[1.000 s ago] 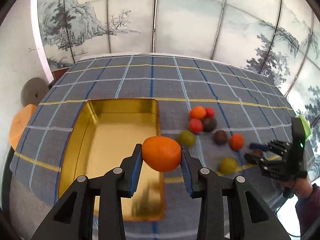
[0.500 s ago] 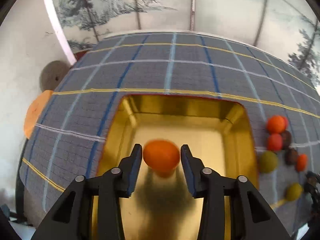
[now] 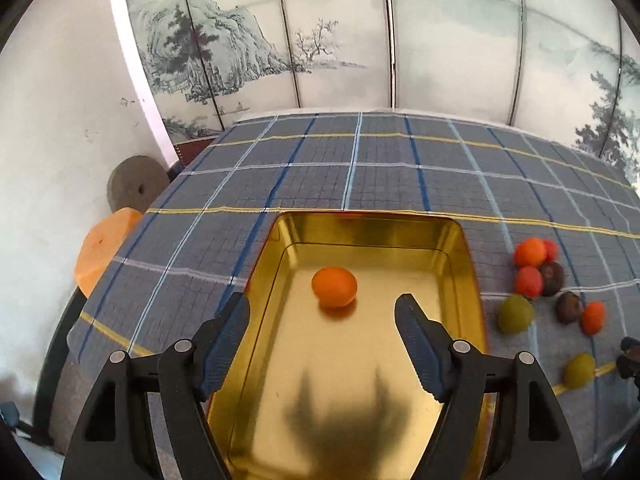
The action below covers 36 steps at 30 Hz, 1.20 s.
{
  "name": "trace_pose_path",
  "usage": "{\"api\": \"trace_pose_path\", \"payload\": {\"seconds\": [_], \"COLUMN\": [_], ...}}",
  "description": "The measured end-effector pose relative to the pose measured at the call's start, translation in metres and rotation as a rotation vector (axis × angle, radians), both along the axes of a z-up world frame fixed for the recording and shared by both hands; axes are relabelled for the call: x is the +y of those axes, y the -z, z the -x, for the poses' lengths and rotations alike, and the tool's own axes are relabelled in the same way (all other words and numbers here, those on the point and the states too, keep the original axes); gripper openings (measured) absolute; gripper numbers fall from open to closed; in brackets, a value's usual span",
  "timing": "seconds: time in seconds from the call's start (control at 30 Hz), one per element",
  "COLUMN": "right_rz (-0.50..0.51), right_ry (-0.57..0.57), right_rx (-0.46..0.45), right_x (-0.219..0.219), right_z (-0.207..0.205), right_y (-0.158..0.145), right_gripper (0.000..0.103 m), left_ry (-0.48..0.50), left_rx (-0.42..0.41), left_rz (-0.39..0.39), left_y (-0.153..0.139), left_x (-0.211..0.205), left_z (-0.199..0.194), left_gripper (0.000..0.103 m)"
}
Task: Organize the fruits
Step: 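Carry the brown kiwi in the right gripper to the tray and release it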
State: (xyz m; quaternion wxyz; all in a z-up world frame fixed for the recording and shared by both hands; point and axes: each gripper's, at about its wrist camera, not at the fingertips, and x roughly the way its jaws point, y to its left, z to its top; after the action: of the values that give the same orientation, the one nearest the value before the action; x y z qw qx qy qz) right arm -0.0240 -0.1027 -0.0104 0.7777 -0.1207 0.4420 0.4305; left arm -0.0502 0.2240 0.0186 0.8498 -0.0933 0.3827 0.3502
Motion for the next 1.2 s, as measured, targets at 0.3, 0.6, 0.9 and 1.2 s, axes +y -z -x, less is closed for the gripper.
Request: {"api": "trace_pose_path", "payload": {"seconds": [0.3,0.6,0.9,1.2], "right_rz": [-0.012,-0.008,-0.007,-0.005], "right_ry": [0.028,0.039,0.048,0.043], "right_rx": [0.003,0.006,0.010,0.003], "right_x": [-0.005,-0.006,-0.008,-0.011], "right_z": [0.001,0.004,0.005,0.011], "right_y": [-0.005,-0.004,-0.001,0.003], "right_gripper": [0.027,0.027,0.027,0.027], "left_ry": [-0.016,0.012,0.011,0.037], "left_rx": [-0.014,0.015,0.021,0.021], "left_rz": [-0.050,-0.088,-0.093,-0.094], "left_y": [-0.007,-0.002,-0.001,0.002], "left_x": [-0.039,-0.058,-0.061,-0.074], "left_z": [0.025,0.026,0.028,0.034], "left_gripper": [0.076,0.076,0.076,0.076]}}
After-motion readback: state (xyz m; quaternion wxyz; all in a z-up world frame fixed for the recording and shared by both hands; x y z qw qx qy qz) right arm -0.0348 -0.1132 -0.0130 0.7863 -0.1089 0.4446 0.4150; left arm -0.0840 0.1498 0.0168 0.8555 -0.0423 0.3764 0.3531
